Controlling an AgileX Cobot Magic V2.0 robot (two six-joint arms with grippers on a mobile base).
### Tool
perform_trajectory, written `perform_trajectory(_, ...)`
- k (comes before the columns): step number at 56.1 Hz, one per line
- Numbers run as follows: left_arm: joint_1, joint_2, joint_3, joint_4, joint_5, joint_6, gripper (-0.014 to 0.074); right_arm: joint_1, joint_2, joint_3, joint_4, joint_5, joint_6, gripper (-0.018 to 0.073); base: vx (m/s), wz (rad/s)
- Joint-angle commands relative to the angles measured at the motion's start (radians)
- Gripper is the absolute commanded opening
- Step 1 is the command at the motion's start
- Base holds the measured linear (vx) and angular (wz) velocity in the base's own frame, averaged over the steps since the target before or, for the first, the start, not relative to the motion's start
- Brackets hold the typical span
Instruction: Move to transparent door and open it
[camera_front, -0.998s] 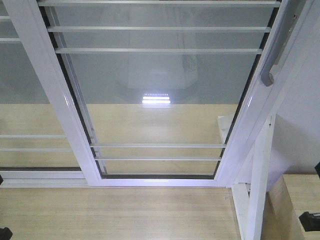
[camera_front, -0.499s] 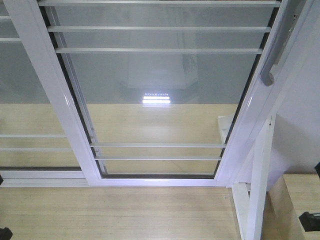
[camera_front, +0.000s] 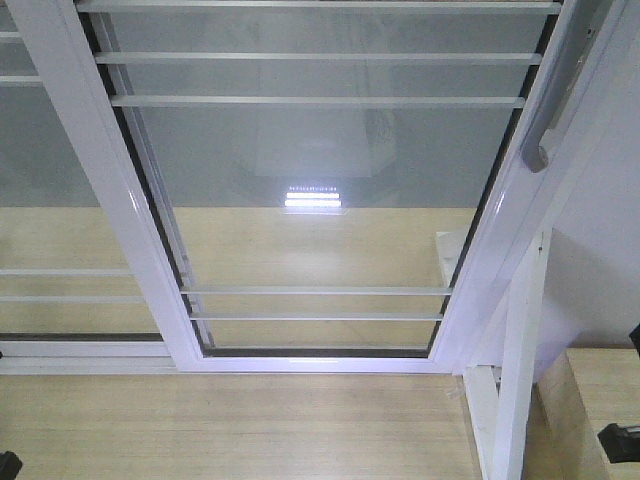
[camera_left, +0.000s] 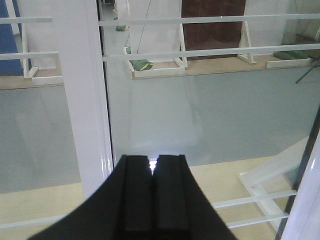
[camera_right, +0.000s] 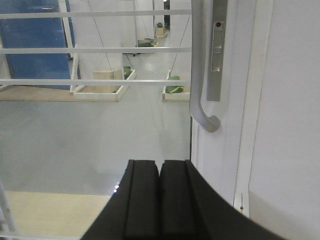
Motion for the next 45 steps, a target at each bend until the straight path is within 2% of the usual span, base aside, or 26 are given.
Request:
perform_trajectory(1,-0.006,-0.003,-0.028,-0.004,-0.104,-0.001,0.0003,-0.005,-0.011,0.0,-0.004,-0.11,-0.006,-0.0004,0.0,0.0)
perform_trajectory(9,-0.006,-0.003,-0.028,-0.004,-0.183,-0.001,0.0003,-0.005,-0.011,0.0,-0.008,-0.148,-0.006,-0.0004,0.0,0.0)
perform_trajectory(19,-0.006,-0.003,-0.045,-0.005,-0.312,-0.004,0.0003,-0.005,-0.011,-0.04,-0.008,-0.274,-0.006,-0.0004,0.0,0.0)
perform_trajectory(25,-0.006,0.015,-0.122,-0.005,-0.309,-0.005,0.0003,-0.005,0.005,-0.149,-0.012,-0.255,-0.025,-0.0004,0.0,0.0)
perform_trajectory(31,-0.006,0.091,-0.245,-0.005,-0.323,-0.004,0.0003,-0.005,0.089,-0.303,-0.012,-0.194,-0.096,-0.0004,0.0,0.0)
perform_trajectory(39,-0.006,0.3,-0.43,-0.004,-0.396,0.0,0.0003,-0.005,0.296,-0.557,-0.01,-0.091,-0.144,-0.0004,0.0,0.0)
perform_trajectory(45,-0.006,0.476,-0.575,-0.004,-0.404,0.024,0.0003,-0.005,0.48,-0.73,-0.011,-0.025,-0.203,-0.0004,0.0,0.0)
